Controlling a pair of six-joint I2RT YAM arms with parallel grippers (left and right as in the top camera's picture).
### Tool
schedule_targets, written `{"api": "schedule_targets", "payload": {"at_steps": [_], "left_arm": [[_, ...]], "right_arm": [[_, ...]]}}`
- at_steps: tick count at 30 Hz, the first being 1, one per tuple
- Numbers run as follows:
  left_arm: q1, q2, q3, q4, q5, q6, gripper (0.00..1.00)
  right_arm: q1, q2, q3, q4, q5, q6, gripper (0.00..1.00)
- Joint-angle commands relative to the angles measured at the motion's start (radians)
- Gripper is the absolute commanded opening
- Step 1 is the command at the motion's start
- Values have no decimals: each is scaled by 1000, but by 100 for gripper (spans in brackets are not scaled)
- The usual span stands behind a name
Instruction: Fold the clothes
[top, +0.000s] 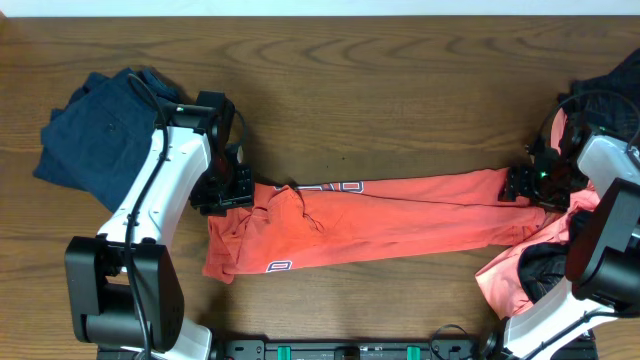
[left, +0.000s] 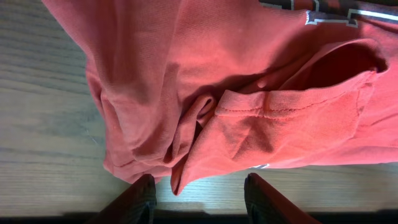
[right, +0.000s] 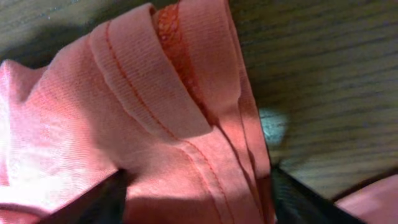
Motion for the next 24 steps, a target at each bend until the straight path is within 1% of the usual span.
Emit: {"api": "schedule_targets", "payload": {"at_steps": [1,3,4,7,10,13,16,19,24], "left_arm": [[5,5,-4,-3,-6,-6,49],[5,5,-4,2,-6,-6,49],[5,5,-4,5,-6,-6,51],[5,5,-4,13,-6,-6,52],[5,5,-4,23,-6,-6,52],[5,5,-4,25,-6,-6,52],[5,5,-4,26,-6,-6,52],[5,5,-4,27,-6,-6,52],[5,5,-4,27,-6,-6,52]], "right_arm": [[-3,31,-43,17,-57,-11,46],[-3,31,-41,26,-82,-11,18],[-3,31,-37,29,-89,-11,1],[-5,30,-8,29,-89,-11,1],[-15,30,73,-3,-36,13,1],[-27,29,196,-82,3,39,1],[-23,29,312,-188,3,38,1],[10,29,374,-283,2,37,1],[111,29,381,-376,-38,40,1]]}}
